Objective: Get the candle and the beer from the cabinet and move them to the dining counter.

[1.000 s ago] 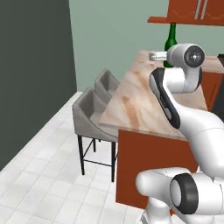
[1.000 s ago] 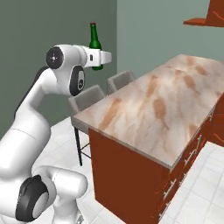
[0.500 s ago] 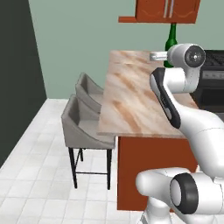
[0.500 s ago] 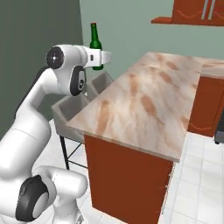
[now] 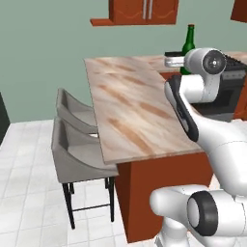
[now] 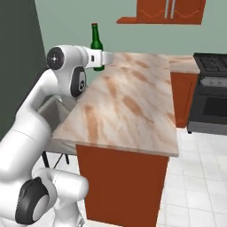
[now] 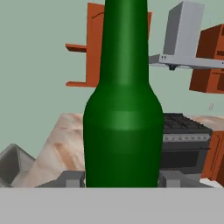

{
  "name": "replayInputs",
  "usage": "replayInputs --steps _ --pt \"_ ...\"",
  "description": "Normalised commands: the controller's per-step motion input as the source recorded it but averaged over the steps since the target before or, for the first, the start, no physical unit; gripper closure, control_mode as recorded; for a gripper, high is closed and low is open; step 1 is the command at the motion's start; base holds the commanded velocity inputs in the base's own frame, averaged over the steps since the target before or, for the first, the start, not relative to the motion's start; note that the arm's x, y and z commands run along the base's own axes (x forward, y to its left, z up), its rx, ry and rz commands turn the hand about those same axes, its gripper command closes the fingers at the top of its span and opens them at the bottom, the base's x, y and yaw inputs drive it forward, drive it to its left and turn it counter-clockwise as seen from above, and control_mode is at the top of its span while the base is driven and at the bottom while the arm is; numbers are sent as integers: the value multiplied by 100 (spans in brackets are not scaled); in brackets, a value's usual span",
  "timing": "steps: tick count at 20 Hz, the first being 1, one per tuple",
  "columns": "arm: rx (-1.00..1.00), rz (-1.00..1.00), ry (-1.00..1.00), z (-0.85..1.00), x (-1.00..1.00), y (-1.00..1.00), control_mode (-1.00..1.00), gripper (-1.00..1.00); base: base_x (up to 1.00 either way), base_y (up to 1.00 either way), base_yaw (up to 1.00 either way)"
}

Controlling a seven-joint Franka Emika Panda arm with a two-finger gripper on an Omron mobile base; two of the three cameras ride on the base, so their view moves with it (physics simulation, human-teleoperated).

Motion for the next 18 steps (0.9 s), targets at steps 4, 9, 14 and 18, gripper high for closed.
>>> replayInputs --steps 4,9,14,18 --pt "0 0 0 0 0 0 100 100 53 55 -26" --pt "0 0 0 0 0 0 100 100 61 58 -15" --pt "0 0 0 0 0 0 100 100 66 37 0" --pt "0 0 0 0 0 0 100 100 42 15 0"
